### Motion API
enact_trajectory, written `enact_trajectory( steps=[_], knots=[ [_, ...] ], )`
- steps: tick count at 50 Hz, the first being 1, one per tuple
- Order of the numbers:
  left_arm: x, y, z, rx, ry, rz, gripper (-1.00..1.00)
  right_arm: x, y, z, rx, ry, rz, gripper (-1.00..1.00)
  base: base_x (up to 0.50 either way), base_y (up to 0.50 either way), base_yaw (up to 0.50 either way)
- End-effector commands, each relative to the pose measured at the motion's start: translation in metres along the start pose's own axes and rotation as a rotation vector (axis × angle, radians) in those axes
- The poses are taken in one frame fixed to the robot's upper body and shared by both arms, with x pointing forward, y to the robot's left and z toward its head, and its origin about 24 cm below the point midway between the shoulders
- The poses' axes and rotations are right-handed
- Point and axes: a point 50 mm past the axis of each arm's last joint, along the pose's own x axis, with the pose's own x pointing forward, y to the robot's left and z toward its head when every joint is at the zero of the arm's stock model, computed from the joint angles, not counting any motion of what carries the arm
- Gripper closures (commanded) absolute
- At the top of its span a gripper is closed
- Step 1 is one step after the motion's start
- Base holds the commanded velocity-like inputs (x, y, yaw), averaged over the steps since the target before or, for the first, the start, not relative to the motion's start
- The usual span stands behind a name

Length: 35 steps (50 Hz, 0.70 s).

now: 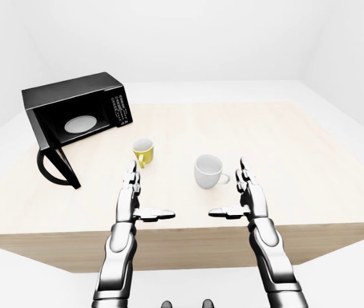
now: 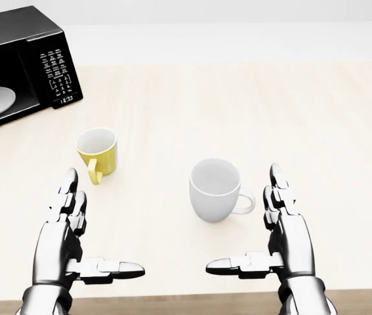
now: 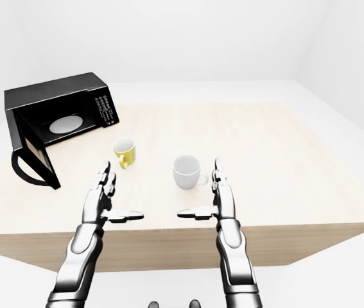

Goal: Close the microwave.

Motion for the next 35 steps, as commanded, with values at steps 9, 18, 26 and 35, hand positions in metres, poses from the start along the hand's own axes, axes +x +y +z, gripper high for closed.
enact_trajectory(
  steps=[9,18,26,35],
  knots=[
    [-0.002,0.006,0.002,-0.004,-0.003,-0.008,-1.00,0.001,-0.004,-0.002,0.008,0.007,0.006,-1.00,0.00,0.00,0.00],
    [-0.003,0.005,0.002,-0.002,-0.005,-0.014,-1.00,0.002,-0.001,-0.004,0.008,0.012,0.012,-1.00,0.00,0.00,0.00],
    [-0.004,0.004,0.003,-0.002,-0.009,-0.019,-1.00,0.002,-0.001,-0.005,0.010,0.013,0.010,-1.00,0.00,0.00,0.00],
    [-0.042,0.011,0.073,-0.020,-0.261,-0.023,-1.00,-0.027,0.005,0.050,-0.030,-0.165,0.009,-1.00,0.00,0.00,0.00]
  ],
)
